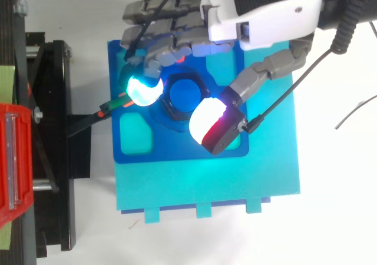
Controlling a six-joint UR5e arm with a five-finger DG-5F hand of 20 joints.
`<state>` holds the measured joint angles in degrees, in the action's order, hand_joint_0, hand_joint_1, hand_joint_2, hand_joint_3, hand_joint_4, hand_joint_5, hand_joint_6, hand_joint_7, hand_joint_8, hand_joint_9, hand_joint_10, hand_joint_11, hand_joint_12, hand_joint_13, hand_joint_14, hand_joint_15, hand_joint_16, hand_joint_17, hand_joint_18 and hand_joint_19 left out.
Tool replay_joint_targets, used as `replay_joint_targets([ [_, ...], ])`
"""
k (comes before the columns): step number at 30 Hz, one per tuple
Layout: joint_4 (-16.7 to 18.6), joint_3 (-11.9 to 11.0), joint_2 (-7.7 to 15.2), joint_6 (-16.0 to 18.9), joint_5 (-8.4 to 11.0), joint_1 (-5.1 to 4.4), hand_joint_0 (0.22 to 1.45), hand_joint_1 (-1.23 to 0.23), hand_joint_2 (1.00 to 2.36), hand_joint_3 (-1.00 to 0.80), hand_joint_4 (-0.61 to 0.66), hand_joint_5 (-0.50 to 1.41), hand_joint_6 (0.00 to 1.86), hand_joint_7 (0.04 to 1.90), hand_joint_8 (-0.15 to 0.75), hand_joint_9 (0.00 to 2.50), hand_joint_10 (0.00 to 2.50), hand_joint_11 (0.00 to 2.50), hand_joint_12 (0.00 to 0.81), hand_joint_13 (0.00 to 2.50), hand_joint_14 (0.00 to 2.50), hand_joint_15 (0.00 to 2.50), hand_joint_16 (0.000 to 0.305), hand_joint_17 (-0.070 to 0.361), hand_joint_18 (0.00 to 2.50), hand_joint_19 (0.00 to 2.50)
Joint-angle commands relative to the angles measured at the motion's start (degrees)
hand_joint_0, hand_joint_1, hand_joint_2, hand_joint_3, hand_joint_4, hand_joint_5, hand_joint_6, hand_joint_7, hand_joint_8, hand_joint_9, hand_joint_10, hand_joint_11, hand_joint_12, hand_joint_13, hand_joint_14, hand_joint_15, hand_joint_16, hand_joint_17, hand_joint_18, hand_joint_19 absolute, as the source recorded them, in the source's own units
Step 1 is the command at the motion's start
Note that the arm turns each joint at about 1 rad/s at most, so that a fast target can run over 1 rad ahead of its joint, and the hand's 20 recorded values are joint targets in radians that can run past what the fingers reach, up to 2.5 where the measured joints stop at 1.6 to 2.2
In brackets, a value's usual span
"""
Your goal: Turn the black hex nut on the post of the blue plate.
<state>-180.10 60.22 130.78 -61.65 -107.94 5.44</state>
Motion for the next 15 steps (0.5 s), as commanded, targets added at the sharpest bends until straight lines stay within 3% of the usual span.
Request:
replay_joint_targets([
  [1,0.5,0.0,0.0,0.0,-0.61,0.36,0.47,-0.25,1.0,-0.5,0.14,-0.21,0.5,0.78,0.204,0.24,0.0,0.02,0.325,0.03,0.0,0.07,0.052,0.117,0.0,0.27],
  [15,0.7,1.2,0.1,-1.6,-2.37,1.76,0.47,-0.27,1.0,-0.5,0.14,-0.21,0.5,0.78,0.204,0.24,0.0,0.01,0.325,0.03,0.0,0.06,0.052,0.116,0.0,0.26],
])
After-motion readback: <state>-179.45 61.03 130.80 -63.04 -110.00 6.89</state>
